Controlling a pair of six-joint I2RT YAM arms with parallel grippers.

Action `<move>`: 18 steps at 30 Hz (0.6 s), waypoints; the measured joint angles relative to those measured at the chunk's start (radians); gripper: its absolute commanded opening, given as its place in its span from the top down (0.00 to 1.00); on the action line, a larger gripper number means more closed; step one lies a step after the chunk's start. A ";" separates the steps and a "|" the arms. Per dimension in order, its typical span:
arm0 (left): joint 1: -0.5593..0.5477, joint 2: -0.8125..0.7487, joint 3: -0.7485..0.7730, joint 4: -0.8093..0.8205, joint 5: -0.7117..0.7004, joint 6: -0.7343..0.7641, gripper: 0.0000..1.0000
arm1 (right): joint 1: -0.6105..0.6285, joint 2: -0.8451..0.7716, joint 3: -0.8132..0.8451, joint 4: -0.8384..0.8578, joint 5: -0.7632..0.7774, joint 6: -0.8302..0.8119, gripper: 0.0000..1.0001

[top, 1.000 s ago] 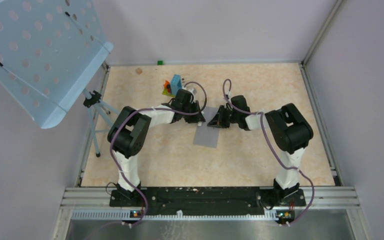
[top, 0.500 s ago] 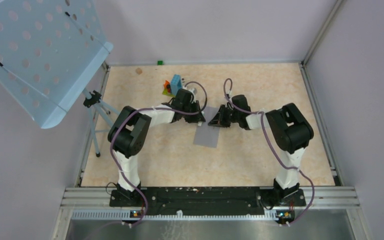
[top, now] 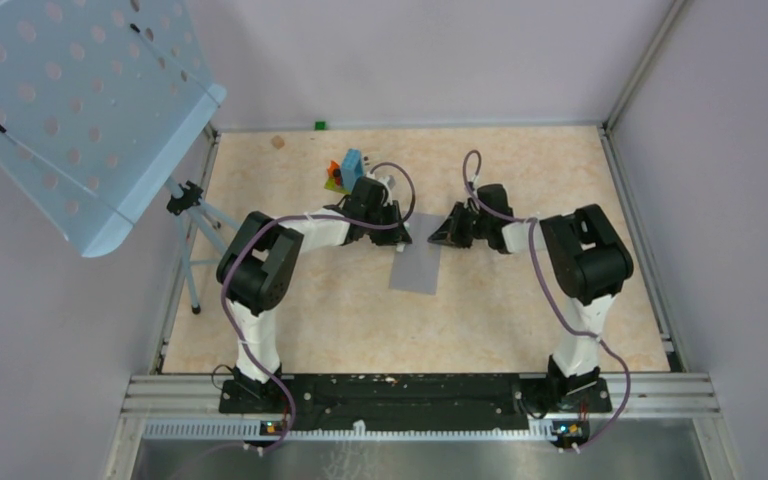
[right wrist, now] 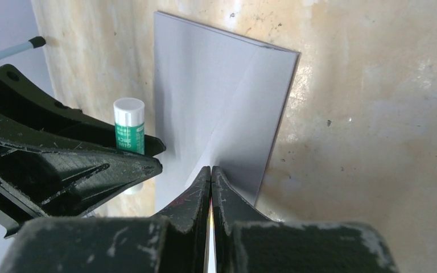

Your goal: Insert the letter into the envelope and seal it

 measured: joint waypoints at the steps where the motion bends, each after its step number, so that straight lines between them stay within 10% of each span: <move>1: 0.000 0.000 0.000 0.000 0.001 0.000 1.00 | 0.000 0.000 0.005 -0.007 0.002 0.000 1.00; 18: 0.006 -0.002 -0.017 0.027 -0.005 -0.083 1.00 | 0.105 -0.019 -0.019 -0.006 0.026 -0.016 1.00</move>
